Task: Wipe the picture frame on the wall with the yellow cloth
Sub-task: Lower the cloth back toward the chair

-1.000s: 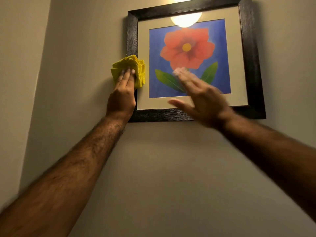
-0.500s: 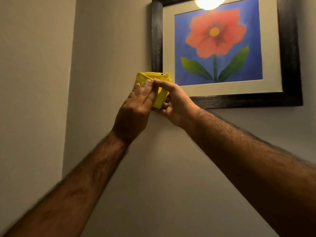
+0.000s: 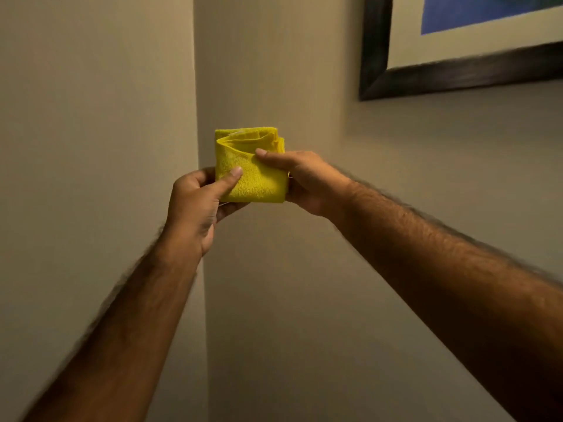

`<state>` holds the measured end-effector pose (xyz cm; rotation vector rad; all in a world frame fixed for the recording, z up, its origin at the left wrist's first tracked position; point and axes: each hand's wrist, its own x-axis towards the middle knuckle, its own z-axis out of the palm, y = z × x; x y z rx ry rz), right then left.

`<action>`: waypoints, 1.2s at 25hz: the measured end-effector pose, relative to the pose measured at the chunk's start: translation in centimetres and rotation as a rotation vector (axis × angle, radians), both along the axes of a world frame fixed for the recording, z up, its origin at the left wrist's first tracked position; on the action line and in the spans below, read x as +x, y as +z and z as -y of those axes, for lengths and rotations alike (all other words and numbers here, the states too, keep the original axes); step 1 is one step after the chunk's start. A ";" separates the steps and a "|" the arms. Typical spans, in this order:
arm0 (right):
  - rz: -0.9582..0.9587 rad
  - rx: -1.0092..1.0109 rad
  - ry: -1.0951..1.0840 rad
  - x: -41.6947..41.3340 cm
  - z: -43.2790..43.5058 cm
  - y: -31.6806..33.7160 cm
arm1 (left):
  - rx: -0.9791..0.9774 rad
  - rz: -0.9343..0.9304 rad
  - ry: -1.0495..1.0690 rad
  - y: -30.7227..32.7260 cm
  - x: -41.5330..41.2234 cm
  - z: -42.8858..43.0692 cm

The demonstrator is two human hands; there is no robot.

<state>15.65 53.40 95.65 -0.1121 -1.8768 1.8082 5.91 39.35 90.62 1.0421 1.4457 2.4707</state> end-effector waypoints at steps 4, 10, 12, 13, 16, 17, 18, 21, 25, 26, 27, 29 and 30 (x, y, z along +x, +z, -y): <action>0.208 0.153 0.111 -4.1 0.4 -6.5 | -0.106 0.103 0.094 -7.9 -2.9 4.1; 0.603 0.400 0.324 -11.0 2.2 -19.7 | -0.353 0.331 0.166 -22.1 -6.0 10.2; 0.686 0.388 0.383 -13.9 4.3 -25.2 | -0.425 0.424 0.221 -26.9 -7.1 13.0; 0.714 0.377 0.398 -15.0 5.6 -28.0 | -0.452 0.473 0.220 -29.3 -7.5 14.5; 0.818 0.304 0.451 -18.3 10.1 -36.8 | -0.478 0.653 0.183 -37.4 -8.1 19.7; 0.849 0.283 0.473 -19.0 11.3 -39.3 | -0.479 0.703 0.192 -39.6 -8.1 21.1; 0.885 0.255 0.508 -19.7 12.6 -42.0 | -0.489 0.751 0.213 -41.8 -8.0 22.4; 1.008 0.195 0.614 -21.9 17.4 -50.1 | -0.550 0.883 0.285 -47.8 -8.4 26.4; 1.121 0.151 0.651 -23.5 22.3 -59.8 | -0.646 1.007 0.347 -55.6 -9.1 30.7; 1.141 0.135 0.643 -23.7 23.4 -62.1 | -0.679 1.028 0.366 -57.8 -9.3 31.6; 1.167 0.130 0.629 -23.9 24.4 -64.6 | -0.718 1.046 0.385 -60.1 -9.5 32.3; 1.240 0.115 0.590 -23.9 26.2 -70.0 | -0.810 1.090 0.411 -65.5 -9.8 33.6; 1.275 0.084 0.571 -23.8 27.0 -72.9 | -0.862 1.116 0.423 -68.4 -10.0 34.3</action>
